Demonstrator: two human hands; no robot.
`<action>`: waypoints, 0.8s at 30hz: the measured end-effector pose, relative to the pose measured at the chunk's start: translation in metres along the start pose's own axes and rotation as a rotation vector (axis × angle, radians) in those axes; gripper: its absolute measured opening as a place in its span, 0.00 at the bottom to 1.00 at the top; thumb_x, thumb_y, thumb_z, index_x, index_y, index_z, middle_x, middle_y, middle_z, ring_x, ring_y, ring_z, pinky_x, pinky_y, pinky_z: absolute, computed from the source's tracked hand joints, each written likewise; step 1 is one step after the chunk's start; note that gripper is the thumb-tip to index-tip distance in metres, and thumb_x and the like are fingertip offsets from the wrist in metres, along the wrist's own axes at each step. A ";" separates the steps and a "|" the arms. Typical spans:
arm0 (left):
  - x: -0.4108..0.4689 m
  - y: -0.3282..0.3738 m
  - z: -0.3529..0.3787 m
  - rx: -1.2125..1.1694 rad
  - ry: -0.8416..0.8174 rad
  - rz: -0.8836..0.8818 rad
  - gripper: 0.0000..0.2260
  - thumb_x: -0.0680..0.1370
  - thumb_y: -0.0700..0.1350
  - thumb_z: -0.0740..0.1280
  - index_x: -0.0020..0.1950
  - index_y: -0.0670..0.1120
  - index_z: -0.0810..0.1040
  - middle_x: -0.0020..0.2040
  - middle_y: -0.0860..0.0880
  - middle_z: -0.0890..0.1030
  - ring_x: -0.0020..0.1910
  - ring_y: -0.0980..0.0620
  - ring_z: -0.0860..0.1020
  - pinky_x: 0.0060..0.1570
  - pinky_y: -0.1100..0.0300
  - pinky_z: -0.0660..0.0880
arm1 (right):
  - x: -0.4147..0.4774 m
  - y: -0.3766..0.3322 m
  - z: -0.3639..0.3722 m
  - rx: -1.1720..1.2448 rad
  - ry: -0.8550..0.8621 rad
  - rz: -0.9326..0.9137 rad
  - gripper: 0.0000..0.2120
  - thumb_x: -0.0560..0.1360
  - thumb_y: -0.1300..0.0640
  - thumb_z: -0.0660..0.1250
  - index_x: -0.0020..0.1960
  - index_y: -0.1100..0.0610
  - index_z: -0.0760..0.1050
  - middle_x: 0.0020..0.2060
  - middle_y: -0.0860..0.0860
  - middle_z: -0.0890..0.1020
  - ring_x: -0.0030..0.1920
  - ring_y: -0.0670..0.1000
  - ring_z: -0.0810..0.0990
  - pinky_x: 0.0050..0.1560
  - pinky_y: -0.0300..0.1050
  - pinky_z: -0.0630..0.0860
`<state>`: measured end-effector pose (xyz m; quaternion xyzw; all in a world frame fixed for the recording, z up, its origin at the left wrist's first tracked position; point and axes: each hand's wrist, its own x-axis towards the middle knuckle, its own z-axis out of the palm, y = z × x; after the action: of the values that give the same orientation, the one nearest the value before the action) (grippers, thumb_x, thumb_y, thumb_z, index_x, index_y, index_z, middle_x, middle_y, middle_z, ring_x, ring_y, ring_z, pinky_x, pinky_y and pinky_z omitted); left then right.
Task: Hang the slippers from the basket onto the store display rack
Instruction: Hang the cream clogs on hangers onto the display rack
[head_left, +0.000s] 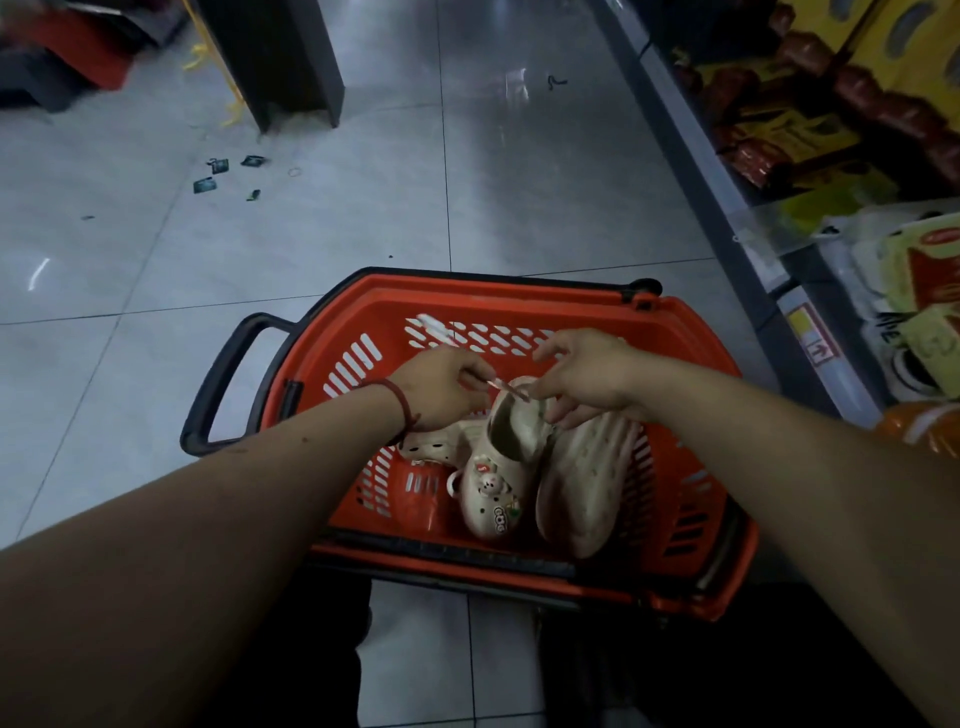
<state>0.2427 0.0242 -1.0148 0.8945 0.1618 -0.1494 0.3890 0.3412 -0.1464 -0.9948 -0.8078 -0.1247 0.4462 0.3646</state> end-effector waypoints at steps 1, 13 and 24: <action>0.002 -0.005 -0.002 0.032 0.032 -0.035 0.16 0.78 0.43 0.71 0.65 0.46 0.78 0.62 0.49 0.81 0.56 0.55 0.78 0.54 0.65 0.73 | 0.001 0.000 0.001 -0.038 0.000 0.006 0.25 0.75 0.61 0.74 0.68 0.54 0.70 0.52 0.61 0.81 0.43 0.58 0.86 0.48 0.56 0.84; 0.005 -0.077 -0.014 0.422 -0.120 -0.357 0.19 0.79 0.46 0.69 0.69 0.46 0.76 0.68 0.45 0.77 0.65 0.45 0.76 0.61 0.54 0.74 | 0.012 0.010 -0.001 -0.219 -0.039 -0.011 0.22 0.76 0.61 0.72 0.67 0.54 0.72 0.51 0.59 0.82 0.41 0.54 0.86 0.38 0.46 0.82; 0.077 -0.093 0.045 0.708 -0.287 -0.105 0.20 0.78 0.43 0.67 0.70 0.53 0.74 0.73 0.47 0.69 0.70 0.43 0.70 0.67 0.48 0.72 | 0.031 0.025 0.006 -0.417 -0.121 -0.016 0.24 0.75 0.58 0.73 0.68 0.50 0.70 0.50 0.55 0.82 0.44 0.53 0.86 0.42 0.49 0.84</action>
<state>0.2681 0.0640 -1.1348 0.9340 0.0897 -0.3393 0.0664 0.3510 -0.1455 -1.0337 -0.8364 -0.2424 0.4554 0.1852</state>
